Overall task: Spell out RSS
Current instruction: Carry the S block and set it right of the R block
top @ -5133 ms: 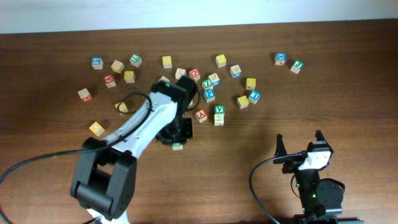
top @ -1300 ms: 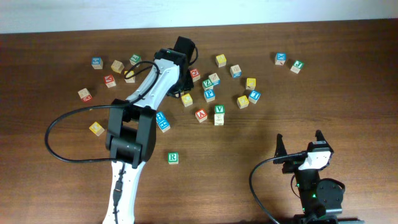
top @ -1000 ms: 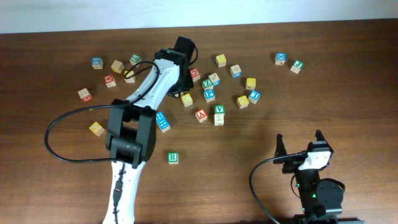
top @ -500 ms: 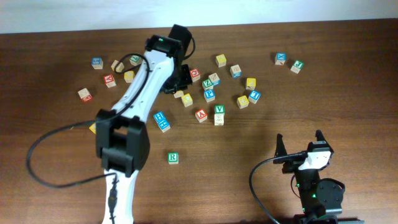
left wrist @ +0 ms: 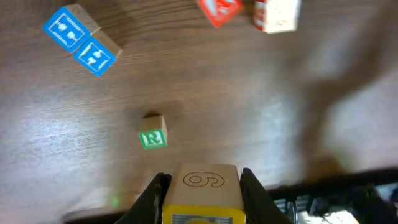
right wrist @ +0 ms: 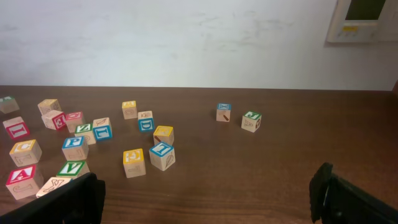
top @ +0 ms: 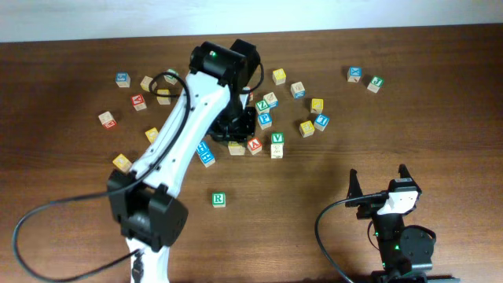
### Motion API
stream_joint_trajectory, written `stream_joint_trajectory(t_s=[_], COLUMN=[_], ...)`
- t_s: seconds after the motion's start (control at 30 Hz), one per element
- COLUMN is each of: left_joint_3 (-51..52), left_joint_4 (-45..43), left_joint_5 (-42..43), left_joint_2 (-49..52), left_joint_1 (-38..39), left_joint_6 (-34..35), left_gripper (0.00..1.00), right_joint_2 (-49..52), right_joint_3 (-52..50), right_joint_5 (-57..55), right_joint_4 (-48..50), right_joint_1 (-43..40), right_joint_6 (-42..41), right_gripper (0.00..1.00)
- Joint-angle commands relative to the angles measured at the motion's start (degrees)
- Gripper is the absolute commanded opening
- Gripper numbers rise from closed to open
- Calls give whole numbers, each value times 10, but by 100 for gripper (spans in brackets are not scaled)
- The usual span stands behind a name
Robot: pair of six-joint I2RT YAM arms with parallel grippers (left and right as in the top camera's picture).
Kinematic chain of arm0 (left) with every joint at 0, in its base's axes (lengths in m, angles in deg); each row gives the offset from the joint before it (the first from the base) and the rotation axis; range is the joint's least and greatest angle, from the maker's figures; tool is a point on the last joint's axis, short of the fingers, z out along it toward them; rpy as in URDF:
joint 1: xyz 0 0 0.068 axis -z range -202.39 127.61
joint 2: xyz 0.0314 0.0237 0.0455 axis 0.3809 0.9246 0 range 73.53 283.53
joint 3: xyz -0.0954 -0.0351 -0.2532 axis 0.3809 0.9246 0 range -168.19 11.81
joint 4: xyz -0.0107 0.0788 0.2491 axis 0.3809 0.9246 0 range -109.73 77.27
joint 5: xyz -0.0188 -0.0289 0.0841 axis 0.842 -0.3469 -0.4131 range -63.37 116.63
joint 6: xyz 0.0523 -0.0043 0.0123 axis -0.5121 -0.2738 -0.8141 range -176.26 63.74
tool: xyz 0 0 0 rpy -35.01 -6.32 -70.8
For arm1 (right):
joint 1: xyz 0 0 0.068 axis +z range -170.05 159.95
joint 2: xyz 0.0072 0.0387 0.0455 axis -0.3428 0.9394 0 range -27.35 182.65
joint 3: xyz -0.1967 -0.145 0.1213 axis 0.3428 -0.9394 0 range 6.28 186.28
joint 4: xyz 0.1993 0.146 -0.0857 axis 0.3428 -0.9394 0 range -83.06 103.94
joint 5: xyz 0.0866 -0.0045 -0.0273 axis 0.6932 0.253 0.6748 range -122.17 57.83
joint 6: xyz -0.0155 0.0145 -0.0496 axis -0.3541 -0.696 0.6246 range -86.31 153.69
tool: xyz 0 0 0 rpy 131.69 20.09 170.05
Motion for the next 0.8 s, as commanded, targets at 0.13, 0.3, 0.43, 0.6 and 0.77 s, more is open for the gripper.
stream_joint_trajectory(t_s=[0.13, 0.3, 0.43, 0.6, 0.77], left_joint_3=[122, 335, 453, 542, 559], left_joint_4=[-8, -203, -346, -436, -450], left_joint_5=[43, 30, -36, -63, -62], left_joint_2=[-114, -113, -113, -113, -113], left_joint_1=[49, 49, 49, 50, 51], left_joint_6=[-9, 77, 139, 139, 141], left_gripper=[22, 22, 21, 22, 22], right_joint_2=[-4, -4, -4, -4, -4], right_joint_3=[-3, -3, -3, -3, -3], right_joint_5=[-5, -5, -5, -5, -5], right_joint_4=[-3, -3, -3, -3, -3], right_joint_1=[-3, -3, -3, -3, -3], right_joint_6=[4, 4, 4, 4, 4], right_gripper=[98, 98, 98, 98, 98])
